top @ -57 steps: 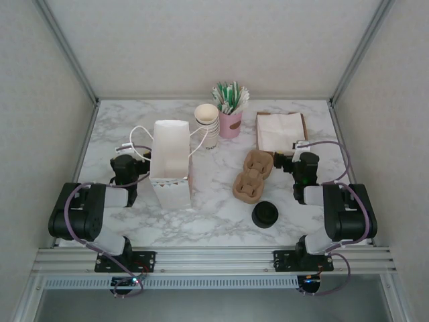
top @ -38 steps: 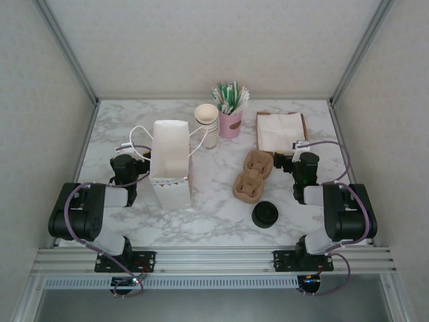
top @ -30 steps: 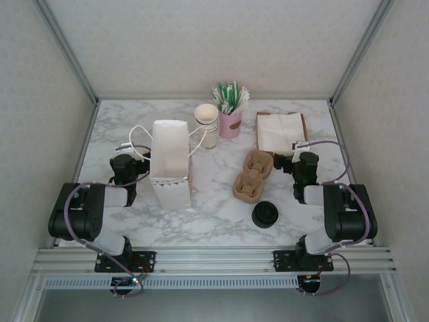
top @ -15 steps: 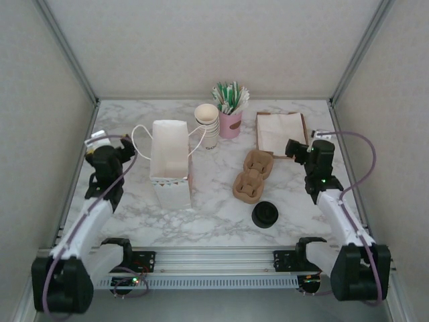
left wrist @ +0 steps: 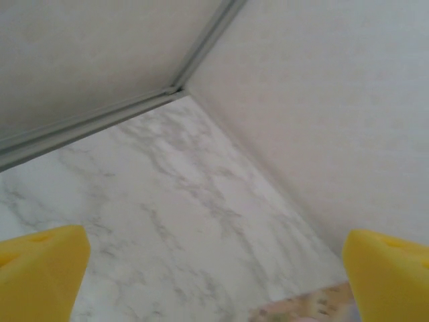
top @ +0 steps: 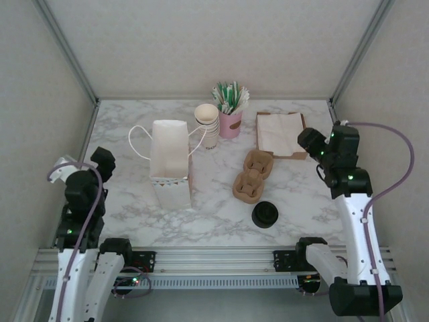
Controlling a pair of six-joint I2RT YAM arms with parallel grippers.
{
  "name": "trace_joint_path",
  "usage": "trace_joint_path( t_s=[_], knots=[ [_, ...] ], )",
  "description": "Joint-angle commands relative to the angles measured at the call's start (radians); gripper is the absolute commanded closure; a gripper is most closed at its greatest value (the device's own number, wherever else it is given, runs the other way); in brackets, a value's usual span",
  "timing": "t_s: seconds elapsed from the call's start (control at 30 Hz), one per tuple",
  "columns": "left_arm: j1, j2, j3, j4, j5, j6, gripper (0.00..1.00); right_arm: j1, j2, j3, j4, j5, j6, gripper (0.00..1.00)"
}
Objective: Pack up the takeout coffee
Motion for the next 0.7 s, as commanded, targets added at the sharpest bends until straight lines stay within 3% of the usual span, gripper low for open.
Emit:
trace_joint_path(
  t_s=[0.0,0.13,0.27,0.5,0.67],
  knots=[
    [0.007,0.0,0.124,-0.148,0.187,0.02,0.14,0.049,0.058,0.098,-0.081,-0.195,0.107,0.45],
    [0.007,0.062,0.221,-0.189,0.395,0.025,0.18,0.181,0.138,0.154,-0.012,-0.142,0.21,0.65],
    [0.007,0.123,0.28,-0.232,0.541,0.031,0.22,0.318,0.254,0.203,0.077,-0.066,0.238,0.65],
    [0.008,0.092,0.263,-0.251,0.519,0.033,0.39,0.483,0.557,0.398,0.109,-0.003,0.253,0.71],
    [0.007,0.067,0.225,-0.258,0.518,0.023,0.43,0.54,0.752,0.545,0.091,-0.004,0.268,0.73]
  ],
)
